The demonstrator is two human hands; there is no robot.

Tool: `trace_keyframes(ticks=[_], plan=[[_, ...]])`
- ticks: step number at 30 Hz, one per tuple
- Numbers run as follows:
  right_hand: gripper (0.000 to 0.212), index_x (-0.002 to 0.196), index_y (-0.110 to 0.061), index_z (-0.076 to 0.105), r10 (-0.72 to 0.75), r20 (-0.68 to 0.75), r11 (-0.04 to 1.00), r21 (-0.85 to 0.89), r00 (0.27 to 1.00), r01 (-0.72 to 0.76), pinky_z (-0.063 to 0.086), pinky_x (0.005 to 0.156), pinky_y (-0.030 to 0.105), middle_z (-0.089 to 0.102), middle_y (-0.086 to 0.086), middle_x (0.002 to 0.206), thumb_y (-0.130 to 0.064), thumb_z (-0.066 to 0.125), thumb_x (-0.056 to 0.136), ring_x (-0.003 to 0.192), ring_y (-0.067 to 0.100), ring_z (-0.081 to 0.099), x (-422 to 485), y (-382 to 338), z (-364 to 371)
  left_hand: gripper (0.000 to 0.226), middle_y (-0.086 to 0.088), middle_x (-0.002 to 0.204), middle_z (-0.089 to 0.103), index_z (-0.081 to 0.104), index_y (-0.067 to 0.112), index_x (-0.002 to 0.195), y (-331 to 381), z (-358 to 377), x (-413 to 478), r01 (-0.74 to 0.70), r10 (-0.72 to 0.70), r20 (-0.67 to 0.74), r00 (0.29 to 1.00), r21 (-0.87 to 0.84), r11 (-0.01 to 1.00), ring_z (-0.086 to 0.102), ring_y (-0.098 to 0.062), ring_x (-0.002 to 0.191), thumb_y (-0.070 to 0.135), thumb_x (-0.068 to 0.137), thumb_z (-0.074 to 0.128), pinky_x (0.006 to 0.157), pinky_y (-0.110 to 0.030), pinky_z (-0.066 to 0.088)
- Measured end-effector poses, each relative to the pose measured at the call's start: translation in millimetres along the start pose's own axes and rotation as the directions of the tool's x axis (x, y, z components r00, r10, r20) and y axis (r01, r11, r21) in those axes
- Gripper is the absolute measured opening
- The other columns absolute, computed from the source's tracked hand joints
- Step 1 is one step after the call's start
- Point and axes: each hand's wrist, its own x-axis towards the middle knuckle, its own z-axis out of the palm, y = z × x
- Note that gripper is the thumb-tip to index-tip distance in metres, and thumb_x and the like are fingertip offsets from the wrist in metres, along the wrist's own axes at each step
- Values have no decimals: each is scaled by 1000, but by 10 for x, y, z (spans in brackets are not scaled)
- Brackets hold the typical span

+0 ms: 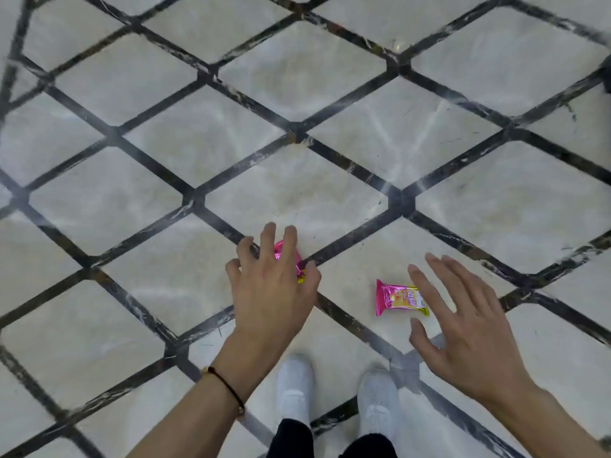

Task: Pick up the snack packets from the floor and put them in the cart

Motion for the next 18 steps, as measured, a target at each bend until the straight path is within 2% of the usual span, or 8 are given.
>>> trace_keyframes(ticks=[6, 9, 12, 15, 18], plan=[[74, 155, -29, 38, -18, 219, 997, -69, 976, 34, 31, 112, 62, 34, 11, 161, -45, 49, 84, 149, 37, 30, 86, 742, 1782, 58, -9, 149, 39, 37, 22, 145, -318, 1774, 471, 83, -86, 81, 993, 45, 996, 51, -42, 111, 52, 96, 44, 80, -47, 43], [75, 154, -32, 39, -38, 245, 993, -102, 969, 64, 27, 113, 66, 37, 11, 160, -50, 48, 82, 148, 40, 32, 109, 1004, 2372, 59, -9, 145, 36, 30, 24, 146, -419, 2461, 658, 155, -158, 136, 978, 31, 987, 48, -44, 115, 52, 95, 38, 83, -52, 46], [76, 152, -36, 41, -73, 302, 978, -164, 951, 127, 25, 111, 71, 34, 13, 162, -48, 51, 77, 147, 45, 30, 52, 1268, 2783, 69, -10, 152, 25, 17, 28, 151, -452, 2965, 770, 225, -210, 223, 952, -47, 973, 42, -50, 123, 52, 93, 46, 89, -60, 50], [87, 154, -40, 34, -66, 325, 959, -240, 943, 150, 28, 106, 73, 34, 19, 160, -40, 64, 73, 141, 50, 36, 46, 1461, 3050, 80, -13, 158, 14, 10, 27, 156, -507, 3256, 820, 173, -165, 212, 963, -20, 985, 39, -53, 124, 51, 92, 52, 86, -59, 54], [103, 151, -35, 41, -77, 307, 956, -248, 949, 158, 35, 97, 68, 48, 24, 149, -28, 89, 61, 123, 49, 52, 109, 1504, 3124, 79, -13, 161, 9, 9, 29, 157, -550, 3372, 851, 167, -164, 185, 969, -2, 986, 34, -55, 128, 49, 94, 52, 85, -57, 56]])
